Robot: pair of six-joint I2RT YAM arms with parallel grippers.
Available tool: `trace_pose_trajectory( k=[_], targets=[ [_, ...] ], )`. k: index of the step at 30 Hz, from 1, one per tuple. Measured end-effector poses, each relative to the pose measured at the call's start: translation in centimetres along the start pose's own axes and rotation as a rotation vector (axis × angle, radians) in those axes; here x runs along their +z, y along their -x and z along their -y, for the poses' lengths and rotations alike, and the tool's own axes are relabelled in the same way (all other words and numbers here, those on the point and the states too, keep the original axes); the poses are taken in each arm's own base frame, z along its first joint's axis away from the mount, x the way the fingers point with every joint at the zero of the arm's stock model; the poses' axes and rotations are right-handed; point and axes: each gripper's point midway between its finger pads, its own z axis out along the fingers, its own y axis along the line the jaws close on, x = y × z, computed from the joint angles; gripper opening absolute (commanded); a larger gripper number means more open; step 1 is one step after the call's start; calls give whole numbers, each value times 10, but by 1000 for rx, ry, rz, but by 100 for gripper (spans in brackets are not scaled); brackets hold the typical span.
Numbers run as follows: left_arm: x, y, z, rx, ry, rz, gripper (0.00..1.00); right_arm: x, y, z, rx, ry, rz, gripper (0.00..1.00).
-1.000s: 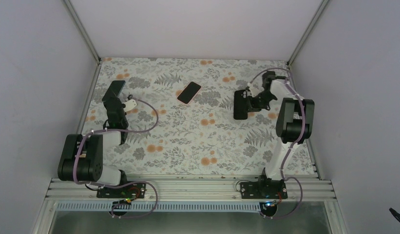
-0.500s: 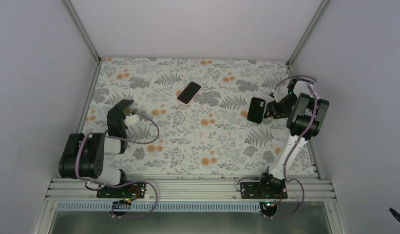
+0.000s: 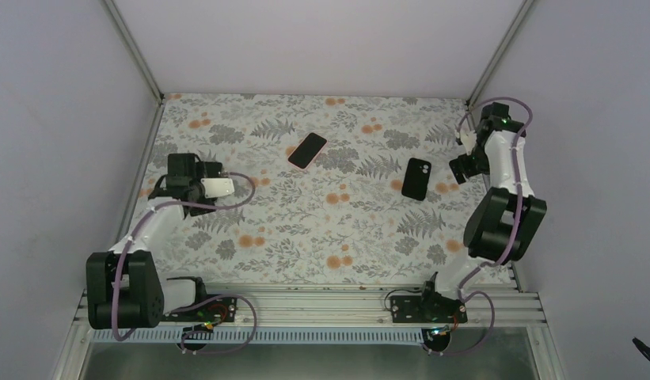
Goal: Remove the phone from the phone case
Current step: Place the phone at the center of the board, then adjust the phone at the center of the board.
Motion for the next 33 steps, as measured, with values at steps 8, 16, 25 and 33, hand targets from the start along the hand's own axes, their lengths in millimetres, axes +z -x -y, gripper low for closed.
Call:
trace_pose_trajectory(
  k=[8,16,25,33],
  targets=[
    [-73,42,-26,-117,-246,178,100,-81,17,-13,-133,-141,173,100],
    [-108,103,-140,-420,-121,466,100,-168,78,-65,-178,-44,602,100],
    [33,157,-182,-695,-213,353,100,-154,88,-130,-129,198,821,100],
    [122,184,-155,-761,-290,177,100,-122,74,-153,-113,269,858,100]
  ],
)
